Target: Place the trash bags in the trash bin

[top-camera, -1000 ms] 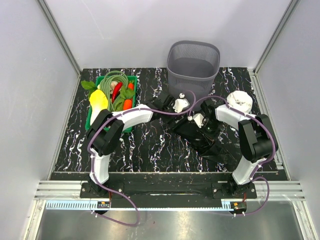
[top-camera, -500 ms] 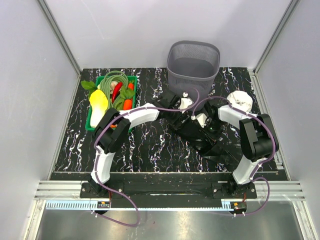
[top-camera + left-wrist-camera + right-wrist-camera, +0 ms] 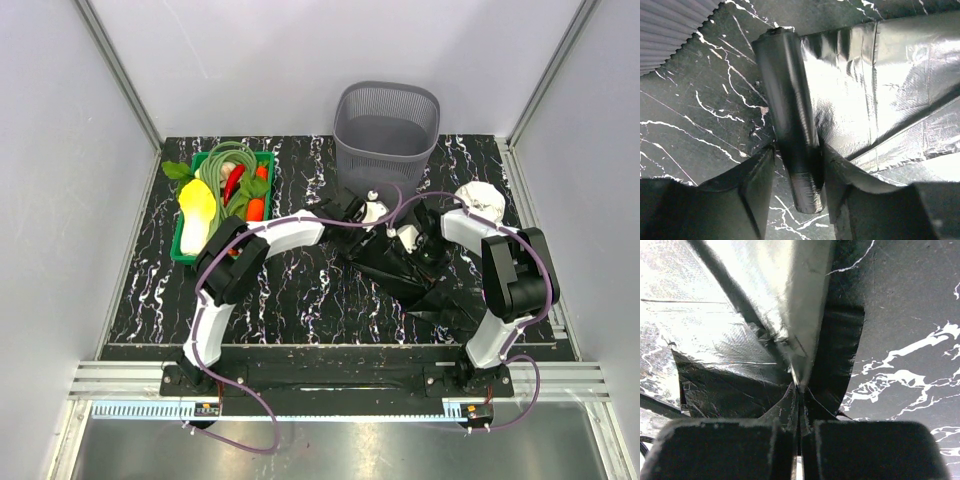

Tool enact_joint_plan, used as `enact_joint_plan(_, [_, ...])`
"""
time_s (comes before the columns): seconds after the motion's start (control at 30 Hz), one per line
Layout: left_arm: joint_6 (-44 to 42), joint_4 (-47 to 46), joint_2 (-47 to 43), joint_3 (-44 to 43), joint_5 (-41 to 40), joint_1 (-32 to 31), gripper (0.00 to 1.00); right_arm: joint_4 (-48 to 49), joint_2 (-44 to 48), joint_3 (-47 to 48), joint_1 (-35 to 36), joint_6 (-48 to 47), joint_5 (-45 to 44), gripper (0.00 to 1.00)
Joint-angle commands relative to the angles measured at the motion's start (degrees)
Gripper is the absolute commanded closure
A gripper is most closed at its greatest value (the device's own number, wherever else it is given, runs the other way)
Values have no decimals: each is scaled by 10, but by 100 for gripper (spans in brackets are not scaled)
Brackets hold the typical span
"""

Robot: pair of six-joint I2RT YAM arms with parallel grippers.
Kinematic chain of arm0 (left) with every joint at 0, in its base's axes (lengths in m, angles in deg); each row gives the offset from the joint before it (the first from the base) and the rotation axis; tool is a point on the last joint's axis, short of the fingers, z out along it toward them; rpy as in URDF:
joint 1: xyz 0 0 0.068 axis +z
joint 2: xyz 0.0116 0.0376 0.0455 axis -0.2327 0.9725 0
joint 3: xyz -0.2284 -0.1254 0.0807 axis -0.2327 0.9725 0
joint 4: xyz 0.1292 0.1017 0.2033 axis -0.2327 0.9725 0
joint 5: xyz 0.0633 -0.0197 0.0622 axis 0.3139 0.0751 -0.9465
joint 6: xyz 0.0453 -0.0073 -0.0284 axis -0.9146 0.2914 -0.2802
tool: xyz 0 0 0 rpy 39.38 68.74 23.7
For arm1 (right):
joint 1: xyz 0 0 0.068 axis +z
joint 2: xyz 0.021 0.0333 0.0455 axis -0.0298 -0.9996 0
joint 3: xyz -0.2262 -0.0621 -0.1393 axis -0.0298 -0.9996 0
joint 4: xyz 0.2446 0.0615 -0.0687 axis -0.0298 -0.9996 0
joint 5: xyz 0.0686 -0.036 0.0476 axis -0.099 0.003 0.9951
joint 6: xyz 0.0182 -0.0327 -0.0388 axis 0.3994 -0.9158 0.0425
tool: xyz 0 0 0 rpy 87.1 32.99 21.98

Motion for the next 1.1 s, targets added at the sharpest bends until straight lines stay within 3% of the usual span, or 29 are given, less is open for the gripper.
enact_joint_plan(0.0, [-8,4,-16,22,-19,9,62,23,-1,-17,-10,-12,-3,100])
enact_joint_plan(0.13, [-11,18,-26,43,-13,19,100,16,10,-16,-10,-19,25,100])
enact_joint_plan(0.43, [-8,11,-86,112,-18,69,100,4,-24,22,6,-13,63,100])
enact_joint_plan(0.57, [-1,14,-105,129,-21,81,93,6,-43,35,33,-9,62,100])
enact_joint_plan(0.73, [-5,26,-122,148,-34,89,77,11,-63,38,43,-12,61,100])
enact_joint_plan(0.9, [-5,22,-134,165,-55,97,52,15,-70,33,43,-15,55,100])
enact_joint_plan(1.07, [-2,17,-135,162,-66,106,46,4,-63,33,45,-18,53,100])
